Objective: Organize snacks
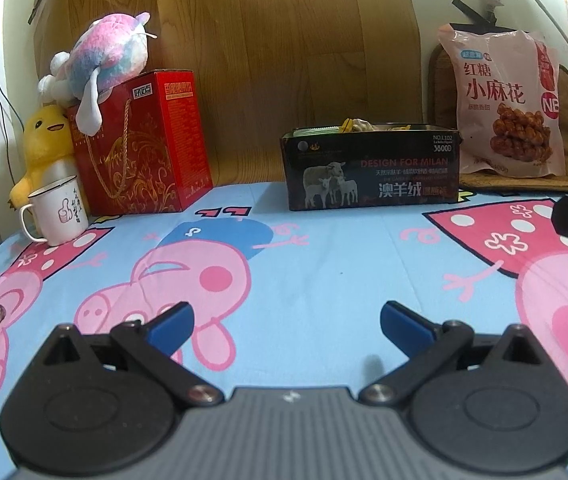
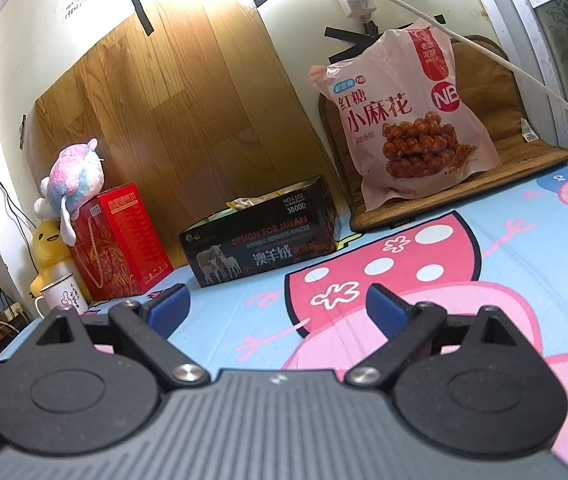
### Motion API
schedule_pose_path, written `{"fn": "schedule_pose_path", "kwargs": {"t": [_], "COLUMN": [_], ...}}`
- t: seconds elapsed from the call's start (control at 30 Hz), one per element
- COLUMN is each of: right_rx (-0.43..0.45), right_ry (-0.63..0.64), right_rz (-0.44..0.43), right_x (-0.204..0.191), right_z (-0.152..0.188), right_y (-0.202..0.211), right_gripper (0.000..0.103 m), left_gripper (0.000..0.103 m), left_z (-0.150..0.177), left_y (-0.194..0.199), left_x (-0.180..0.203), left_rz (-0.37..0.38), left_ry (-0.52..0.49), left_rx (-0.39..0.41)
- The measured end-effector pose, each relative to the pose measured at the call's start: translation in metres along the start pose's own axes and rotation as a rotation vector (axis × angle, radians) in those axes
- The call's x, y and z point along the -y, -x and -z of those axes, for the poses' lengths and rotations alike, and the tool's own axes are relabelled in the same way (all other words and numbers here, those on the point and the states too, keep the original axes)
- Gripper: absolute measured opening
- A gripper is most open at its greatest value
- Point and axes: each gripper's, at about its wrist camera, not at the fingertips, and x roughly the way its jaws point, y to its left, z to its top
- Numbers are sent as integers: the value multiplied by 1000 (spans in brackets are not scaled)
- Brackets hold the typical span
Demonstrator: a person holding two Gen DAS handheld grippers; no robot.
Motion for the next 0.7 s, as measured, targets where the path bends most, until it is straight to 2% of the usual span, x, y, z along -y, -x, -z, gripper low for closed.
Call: {"fn": "schedule_pose_path", "kwargs": {"t": [0.7], "right_rx": [1], "right_ry": [-3], "right_rz": [0], "right_x": [1], "right_z": [0], "right_y": [0], "right_gripper": [97], "left_gripper": [103], "left_z": [0], "left_y": [1], "left_x": [-3], "left_rz": [-22], "left_ry": [27], "left_rx": [6]}}
